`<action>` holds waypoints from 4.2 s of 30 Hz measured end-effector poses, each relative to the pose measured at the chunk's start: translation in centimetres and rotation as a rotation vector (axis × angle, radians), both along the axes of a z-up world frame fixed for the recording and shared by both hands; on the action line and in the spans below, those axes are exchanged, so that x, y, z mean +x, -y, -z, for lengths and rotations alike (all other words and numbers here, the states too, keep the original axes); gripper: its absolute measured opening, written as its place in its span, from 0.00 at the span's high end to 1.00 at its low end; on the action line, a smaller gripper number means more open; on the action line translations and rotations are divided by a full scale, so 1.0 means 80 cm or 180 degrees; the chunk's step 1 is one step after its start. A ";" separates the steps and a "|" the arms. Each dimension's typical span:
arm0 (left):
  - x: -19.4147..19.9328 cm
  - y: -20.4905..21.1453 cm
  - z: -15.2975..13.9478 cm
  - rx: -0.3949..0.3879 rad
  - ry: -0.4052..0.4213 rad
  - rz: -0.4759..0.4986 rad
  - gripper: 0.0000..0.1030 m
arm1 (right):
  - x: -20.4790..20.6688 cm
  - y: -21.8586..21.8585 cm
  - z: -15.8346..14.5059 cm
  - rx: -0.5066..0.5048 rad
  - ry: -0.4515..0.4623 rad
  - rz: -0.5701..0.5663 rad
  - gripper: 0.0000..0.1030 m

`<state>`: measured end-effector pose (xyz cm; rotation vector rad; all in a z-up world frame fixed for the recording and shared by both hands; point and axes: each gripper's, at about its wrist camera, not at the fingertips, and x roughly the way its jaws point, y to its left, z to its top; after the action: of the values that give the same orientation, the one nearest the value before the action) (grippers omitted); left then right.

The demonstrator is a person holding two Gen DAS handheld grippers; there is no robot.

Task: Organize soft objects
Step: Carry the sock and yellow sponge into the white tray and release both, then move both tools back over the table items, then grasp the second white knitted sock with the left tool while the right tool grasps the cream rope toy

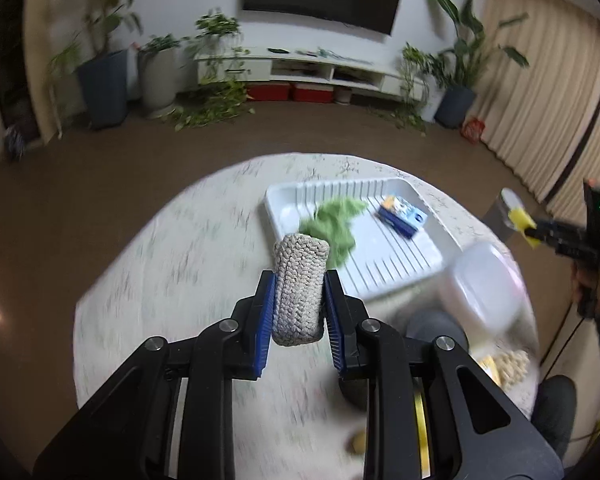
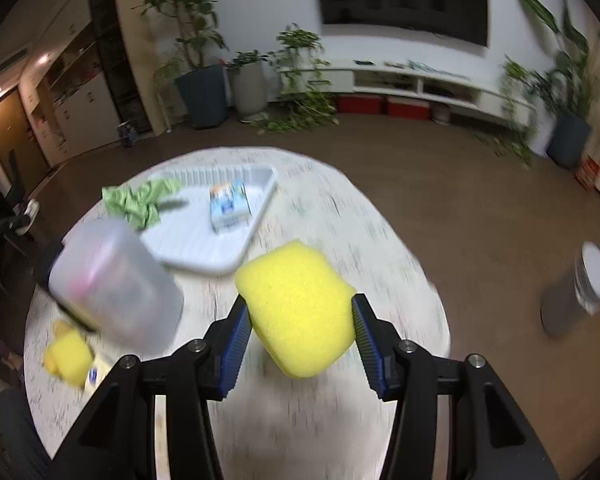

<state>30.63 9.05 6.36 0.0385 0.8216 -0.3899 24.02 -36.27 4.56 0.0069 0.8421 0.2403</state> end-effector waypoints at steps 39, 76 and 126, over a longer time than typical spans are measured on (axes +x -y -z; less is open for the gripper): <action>0.150 0.132 0.095 0.0482 -0.0334 0.0650 0.34 | 0.223 -0.242 0.069 -0.0906 -0.0161 -0.1674 0.33; -0.143 -0.052 0.046 -0.0955 0.0243 -0.0226 0.00 | 0.134 -0.023 -0.023 0.1495 0.0360 -0.0242 0.00; -0.224 0.052 0.171 0.0793 -0.0739 0.0923 0.36 | -0.162 -0.152 0.093 -0.0605 -0.0542 -0.0730 0.13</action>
<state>12.70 4.87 -7.30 0.3528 1.0955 -0.5701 11.05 -24.13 -2.85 -0.2512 1.0338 0.3780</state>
